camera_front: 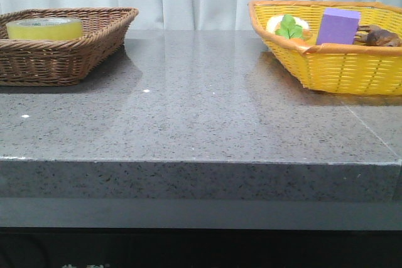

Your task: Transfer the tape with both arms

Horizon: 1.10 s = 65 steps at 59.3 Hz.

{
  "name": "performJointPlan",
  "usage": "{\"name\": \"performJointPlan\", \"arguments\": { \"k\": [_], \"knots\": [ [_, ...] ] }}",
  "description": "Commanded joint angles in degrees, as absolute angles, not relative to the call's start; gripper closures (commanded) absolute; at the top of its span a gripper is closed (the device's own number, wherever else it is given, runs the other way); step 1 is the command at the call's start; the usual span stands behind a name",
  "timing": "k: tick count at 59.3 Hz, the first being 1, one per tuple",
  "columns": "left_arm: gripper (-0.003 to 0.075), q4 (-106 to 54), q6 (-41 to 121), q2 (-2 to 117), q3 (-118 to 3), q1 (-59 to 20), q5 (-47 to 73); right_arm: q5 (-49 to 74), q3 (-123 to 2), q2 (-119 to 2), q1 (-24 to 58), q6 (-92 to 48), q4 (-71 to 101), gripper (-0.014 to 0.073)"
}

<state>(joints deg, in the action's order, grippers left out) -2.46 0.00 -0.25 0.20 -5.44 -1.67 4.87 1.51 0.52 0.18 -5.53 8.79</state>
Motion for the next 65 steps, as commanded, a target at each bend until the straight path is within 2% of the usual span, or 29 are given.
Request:
{"name": "performJointPlan", "arguments": {
  "k": [1,28,65],
  "knots": [
    [0.0741,-2.9,-0.6,-1.2,0.6,-5.9,-6.0,-0.3,1.2,1.9,0.0,-6.0,8.9,0.0661],
    [0.0741,-2.9,-0.6,-1.2,0.6,-5.9,-6.0,-6.7,1.2,1.9,-0.1,1.0,3.7,0.0661],
    [0.0741,-2.9,-0.6,-1.2,0.6,-5.9,-6.0,-6.5,1.2,1.9,-2.9,2.3,3.8,0.0661]
  ]
}}
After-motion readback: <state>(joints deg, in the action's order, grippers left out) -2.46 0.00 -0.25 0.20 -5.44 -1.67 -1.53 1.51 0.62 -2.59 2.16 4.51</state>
